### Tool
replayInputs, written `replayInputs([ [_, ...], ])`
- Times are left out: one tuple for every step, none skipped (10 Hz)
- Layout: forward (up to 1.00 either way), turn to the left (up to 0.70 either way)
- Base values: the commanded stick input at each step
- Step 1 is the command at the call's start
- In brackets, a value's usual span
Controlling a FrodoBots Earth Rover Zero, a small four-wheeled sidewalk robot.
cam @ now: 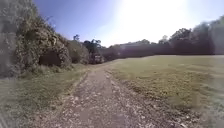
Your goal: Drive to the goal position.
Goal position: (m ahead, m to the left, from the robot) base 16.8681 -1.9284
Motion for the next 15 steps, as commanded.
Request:
replayInputs([
  [0.30,0.00],
  [0.30,0.00],
  [0.30,0.60],
  [0.30,0.00],
  [0.30,0.00],
  [0.30,0.00],
  [0.30,0.00],
  [0.30,0.00],
  [0.30,0.00],
  [0.30,0.00],
  [0.30,0.00],
  [0.30,0.00],
  [0.30,0.00],
  [0.30,0.00],
  [0.30,0.00],
])
